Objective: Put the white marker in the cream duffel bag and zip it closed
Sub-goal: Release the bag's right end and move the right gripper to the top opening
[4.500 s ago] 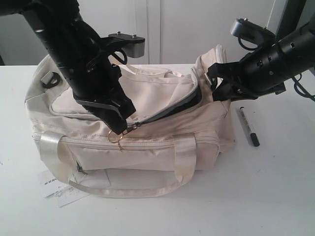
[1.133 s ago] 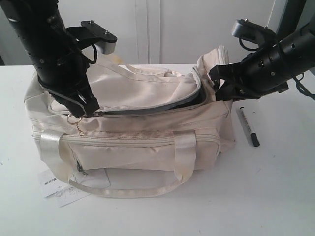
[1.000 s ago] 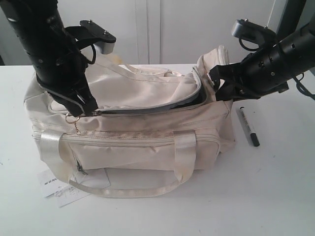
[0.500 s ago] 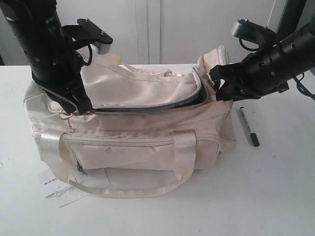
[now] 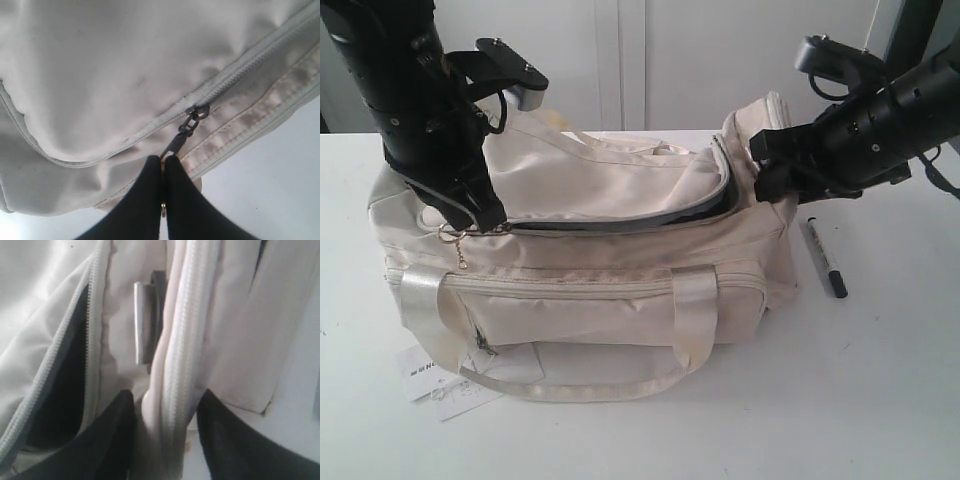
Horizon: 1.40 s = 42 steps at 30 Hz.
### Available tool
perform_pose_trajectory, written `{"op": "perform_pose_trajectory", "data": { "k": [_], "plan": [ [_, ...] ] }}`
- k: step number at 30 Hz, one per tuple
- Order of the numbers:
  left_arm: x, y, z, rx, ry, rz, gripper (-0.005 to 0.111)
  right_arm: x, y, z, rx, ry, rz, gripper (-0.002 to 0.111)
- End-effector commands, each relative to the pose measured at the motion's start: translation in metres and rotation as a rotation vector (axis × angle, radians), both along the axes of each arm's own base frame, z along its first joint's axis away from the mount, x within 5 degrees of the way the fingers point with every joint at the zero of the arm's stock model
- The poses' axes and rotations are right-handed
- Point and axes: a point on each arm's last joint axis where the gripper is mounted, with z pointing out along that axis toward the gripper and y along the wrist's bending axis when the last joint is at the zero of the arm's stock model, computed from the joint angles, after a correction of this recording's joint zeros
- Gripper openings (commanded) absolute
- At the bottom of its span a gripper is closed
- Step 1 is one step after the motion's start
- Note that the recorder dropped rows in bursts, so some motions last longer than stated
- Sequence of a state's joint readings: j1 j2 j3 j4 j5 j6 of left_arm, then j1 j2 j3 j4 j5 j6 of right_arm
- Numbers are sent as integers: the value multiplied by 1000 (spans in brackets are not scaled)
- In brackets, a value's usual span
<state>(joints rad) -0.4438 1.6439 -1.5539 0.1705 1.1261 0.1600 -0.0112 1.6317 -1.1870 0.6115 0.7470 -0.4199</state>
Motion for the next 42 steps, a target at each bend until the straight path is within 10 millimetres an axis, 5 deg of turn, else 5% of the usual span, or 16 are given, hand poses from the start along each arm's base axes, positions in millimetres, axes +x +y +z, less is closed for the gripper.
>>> {"op": "perform_pose_trajectory", "data": {
  "k": [1, 9, 15, 22, 31, 42],
  "plan": [
    [-11, 5, 1, 21, 85, 23, 0, -6, -3, 11, 14, -8, -33, 56],
    [-13, -4, 1, -67, 101, -19, 0, -42, 7, 65, 153, -66, -92, 57],
    [-10, -5, 2, -77, 72, -41, 0, -52, 31, 48, 49, -16, 33, 57],
    [-11, -8, 2, -100, 82, -71, 0, -53, 64, 51, 78, -80, 79, 57],
    [-12, -10, 2, -127, 89, -71, 0, -27, 75, 14, 15, -42, 37, 57],
    [-13, -10, 2, -123, 100, -71, 0, -24, 68, 5, -71, -23, 9, 57]
  ]
}}
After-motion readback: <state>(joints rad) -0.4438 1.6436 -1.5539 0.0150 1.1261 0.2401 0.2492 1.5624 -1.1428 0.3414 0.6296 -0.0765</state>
